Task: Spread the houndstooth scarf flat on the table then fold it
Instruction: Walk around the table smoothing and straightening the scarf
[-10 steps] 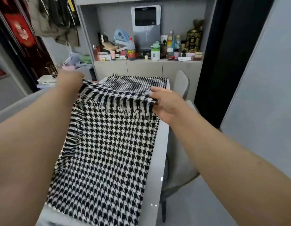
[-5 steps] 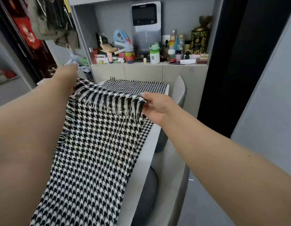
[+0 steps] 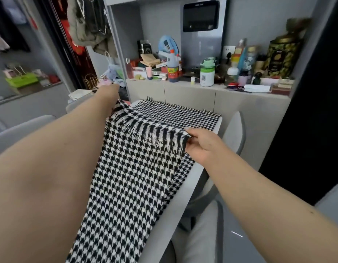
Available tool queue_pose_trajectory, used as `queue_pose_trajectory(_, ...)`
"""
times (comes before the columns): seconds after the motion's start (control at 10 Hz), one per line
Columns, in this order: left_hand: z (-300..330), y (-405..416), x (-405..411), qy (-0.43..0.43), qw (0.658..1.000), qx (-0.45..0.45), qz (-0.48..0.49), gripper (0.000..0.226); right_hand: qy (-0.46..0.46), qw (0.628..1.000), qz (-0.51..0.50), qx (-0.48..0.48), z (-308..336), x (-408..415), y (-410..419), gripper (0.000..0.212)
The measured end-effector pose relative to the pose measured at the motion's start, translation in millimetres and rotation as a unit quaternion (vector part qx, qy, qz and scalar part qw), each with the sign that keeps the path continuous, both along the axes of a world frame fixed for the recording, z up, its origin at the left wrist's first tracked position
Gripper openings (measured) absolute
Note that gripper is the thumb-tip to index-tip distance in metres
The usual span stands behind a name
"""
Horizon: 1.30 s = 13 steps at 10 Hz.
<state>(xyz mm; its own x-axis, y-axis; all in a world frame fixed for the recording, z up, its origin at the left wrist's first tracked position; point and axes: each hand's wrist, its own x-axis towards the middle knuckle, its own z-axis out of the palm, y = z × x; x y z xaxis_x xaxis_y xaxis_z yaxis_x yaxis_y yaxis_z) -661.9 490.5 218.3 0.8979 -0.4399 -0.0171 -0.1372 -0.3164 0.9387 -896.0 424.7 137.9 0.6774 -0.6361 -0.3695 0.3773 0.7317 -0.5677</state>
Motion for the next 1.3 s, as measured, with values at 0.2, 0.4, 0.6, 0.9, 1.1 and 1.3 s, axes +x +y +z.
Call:
queue_pose_trajectory(0.2,3,-100,16,-0.025,0.999,0.007,0.024,0.028,0.006,0.999,0.031,0.007,-4,5,-121,0.027)
queue_pose_trajectory(0.4,3,-193,7,-0.046,0.997,0.051,0.047,0.021,0.013,0.997,0.068,0.026,-15,10,-223,0.023)
queue_pose_trajectory(0.6,-5,-275,14,-0.053,0.995,0.063,0.052,0.034,-0.002,0.996,0.067,0.060,-25,24,-302,0.029)
queue_pose_trajectory(0.9,-39,-392,81,-0.035,0.992,0.117,0.042,0.060,0.024,0.995,0.041,0.087,-42,78,-411,0.019)
queue_pose_trajectory(1.1,-78,-472,111,-0.039,0.978,0.202,-0.015,0.055,0.131,0.980,0.000,0.151,-69,107,-473,0.009)
queue_pose_trajectory(1.3,-140,-523,132,-0.012,0.959,0.279,-0.040,0.055,0.239,0.954,0.013,0.179,-118,129,-510,0.018)
